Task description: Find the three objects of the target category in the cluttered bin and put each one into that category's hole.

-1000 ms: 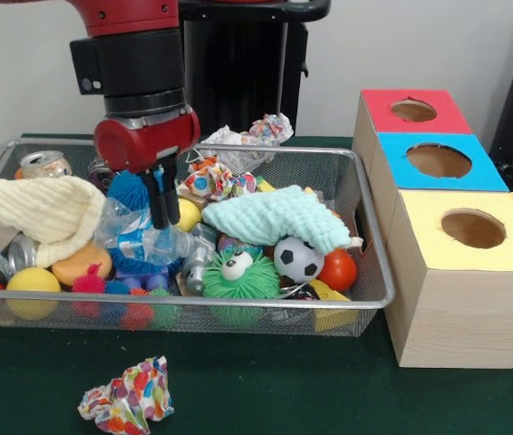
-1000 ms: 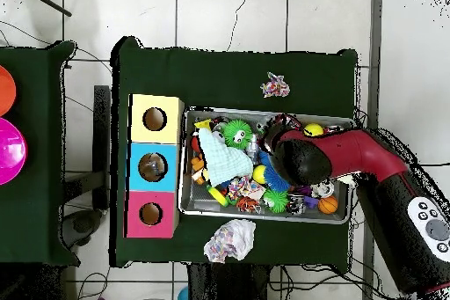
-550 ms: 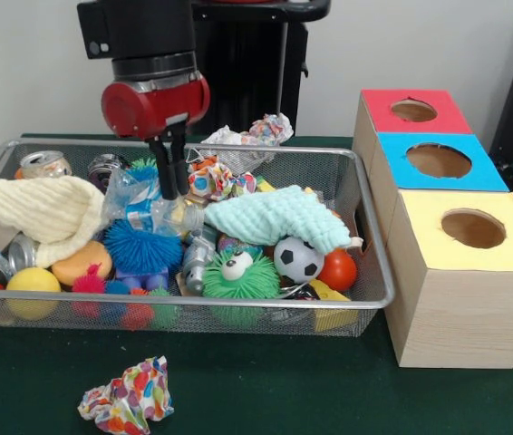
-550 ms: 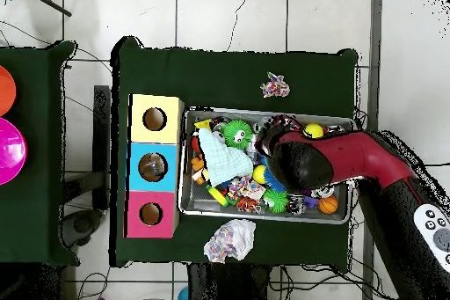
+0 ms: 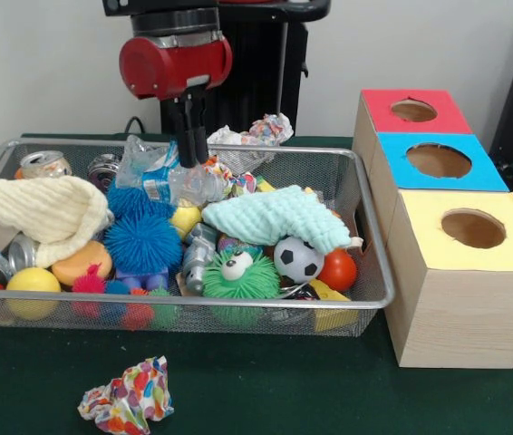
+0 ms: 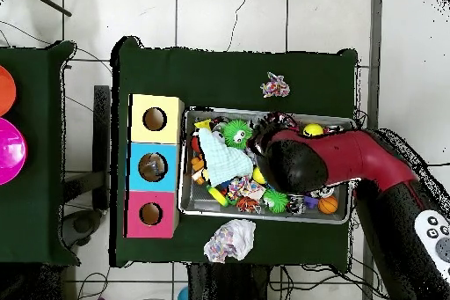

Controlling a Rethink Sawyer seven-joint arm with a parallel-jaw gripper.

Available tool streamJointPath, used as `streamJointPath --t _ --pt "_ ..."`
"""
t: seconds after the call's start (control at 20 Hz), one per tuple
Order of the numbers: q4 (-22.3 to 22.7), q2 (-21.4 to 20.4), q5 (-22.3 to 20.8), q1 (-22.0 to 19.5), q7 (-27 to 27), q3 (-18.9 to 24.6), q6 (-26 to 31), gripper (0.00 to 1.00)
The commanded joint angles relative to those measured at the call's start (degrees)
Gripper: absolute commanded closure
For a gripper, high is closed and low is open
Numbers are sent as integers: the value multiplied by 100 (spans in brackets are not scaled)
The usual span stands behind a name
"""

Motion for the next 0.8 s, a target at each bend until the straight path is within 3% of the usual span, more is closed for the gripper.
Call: streamJointPath --t 0.05,0.8 --pt "428 -310 220 148 668 -478 609 100" --pt "555 -615 753 825 1408 -1362 270 100"
